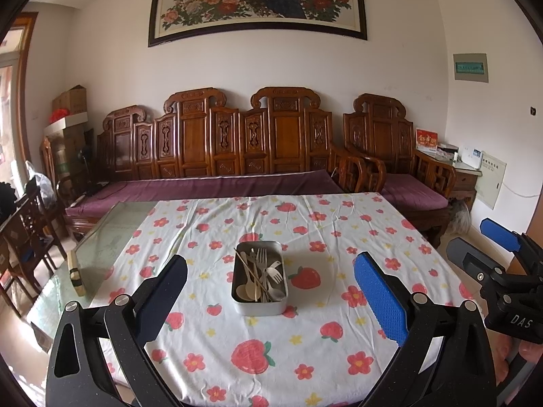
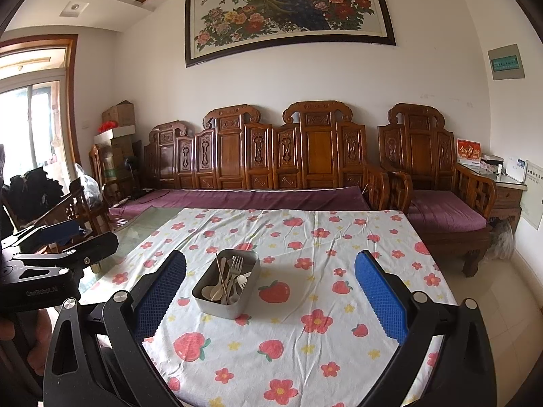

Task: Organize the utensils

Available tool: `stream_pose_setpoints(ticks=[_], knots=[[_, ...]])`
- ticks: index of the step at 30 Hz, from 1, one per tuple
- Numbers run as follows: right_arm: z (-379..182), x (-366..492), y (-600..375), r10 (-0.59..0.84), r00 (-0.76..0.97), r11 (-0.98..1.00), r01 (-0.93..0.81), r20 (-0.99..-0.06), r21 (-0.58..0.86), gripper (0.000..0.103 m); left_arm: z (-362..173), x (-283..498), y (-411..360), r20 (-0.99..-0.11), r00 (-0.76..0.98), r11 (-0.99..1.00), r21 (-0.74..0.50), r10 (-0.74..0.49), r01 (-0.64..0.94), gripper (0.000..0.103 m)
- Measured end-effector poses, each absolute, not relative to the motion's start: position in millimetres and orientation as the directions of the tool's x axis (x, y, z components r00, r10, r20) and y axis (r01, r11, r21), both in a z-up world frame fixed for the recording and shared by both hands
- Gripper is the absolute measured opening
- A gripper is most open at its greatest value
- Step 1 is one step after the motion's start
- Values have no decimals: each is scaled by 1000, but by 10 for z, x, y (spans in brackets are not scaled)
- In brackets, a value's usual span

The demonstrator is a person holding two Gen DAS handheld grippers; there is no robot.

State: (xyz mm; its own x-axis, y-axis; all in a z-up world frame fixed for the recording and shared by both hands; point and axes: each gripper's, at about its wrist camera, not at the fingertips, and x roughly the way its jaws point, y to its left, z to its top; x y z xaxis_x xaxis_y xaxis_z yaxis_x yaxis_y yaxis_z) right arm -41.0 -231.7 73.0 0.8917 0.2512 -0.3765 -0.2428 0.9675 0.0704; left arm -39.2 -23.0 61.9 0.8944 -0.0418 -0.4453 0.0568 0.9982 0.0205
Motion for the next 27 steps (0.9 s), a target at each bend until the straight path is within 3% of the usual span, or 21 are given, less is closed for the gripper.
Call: stream_pose_setpoints(ticks=[27], knots=[[688, -414, -2318, 241, 894, 970, -233, -377, 68, 100, 602, -417, -201, -437, 898, 998, 16, -48, 61, 95]])
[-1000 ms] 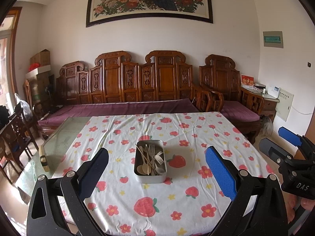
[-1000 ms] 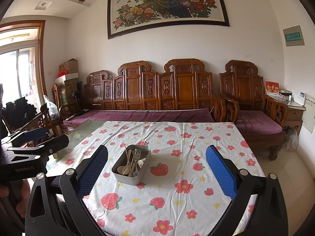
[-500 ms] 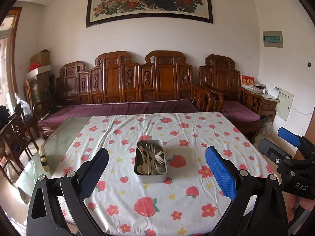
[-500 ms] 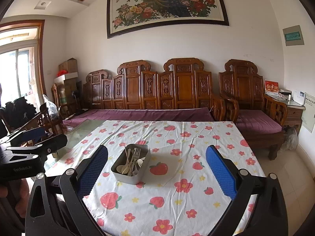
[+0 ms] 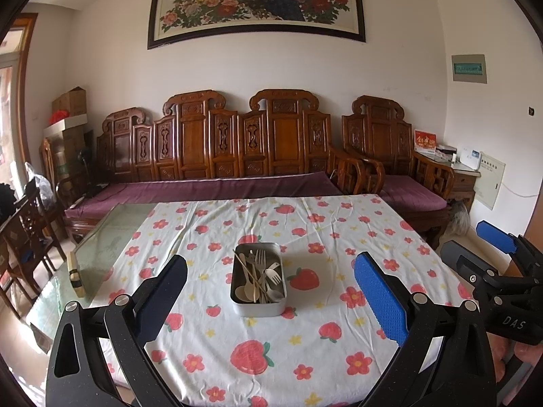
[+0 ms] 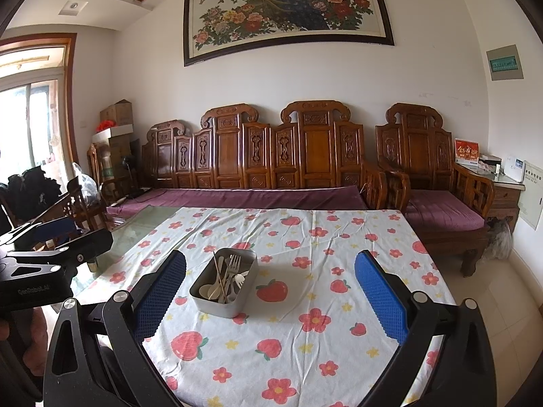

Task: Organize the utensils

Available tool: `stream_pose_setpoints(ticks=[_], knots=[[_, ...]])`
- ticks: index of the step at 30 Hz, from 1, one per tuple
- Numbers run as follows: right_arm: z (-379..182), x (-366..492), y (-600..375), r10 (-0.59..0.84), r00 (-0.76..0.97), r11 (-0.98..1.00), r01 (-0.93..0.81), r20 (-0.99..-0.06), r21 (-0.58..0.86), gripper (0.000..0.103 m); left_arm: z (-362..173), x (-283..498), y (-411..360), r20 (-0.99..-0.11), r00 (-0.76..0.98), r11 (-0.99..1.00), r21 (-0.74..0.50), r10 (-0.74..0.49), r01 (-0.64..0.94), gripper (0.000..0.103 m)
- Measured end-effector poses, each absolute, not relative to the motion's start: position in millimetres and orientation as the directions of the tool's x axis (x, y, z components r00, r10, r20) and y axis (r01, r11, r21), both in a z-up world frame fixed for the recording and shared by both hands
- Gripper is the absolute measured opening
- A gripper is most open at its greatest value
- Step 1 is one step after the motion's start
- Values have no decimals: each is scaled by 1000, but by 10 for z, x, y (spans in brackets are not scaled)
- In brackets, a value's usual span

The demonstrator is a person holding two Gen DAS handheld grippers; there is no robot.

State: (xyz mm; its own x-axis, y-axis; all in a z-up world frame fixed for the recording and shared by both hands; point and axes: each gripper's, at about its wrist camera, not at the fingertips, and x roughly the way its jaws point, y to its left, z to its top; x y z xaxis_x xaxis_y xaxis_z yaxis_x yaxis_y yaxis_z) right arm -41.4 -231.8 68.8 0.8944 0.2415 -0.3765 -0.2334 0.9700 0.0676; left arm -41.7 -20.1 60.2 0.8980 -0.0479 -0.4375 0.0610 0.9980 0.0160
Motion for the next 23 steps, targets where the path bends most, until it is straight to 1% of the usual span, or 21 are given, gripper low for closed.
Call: stream_pose_setpoints(ticks=[23], knots=[[674, -403, -2337, 241, 894, 970, -232, -378, 70, 100, 626, -425, -194, -436, 898, 998, 13, -49, 61, 95]])
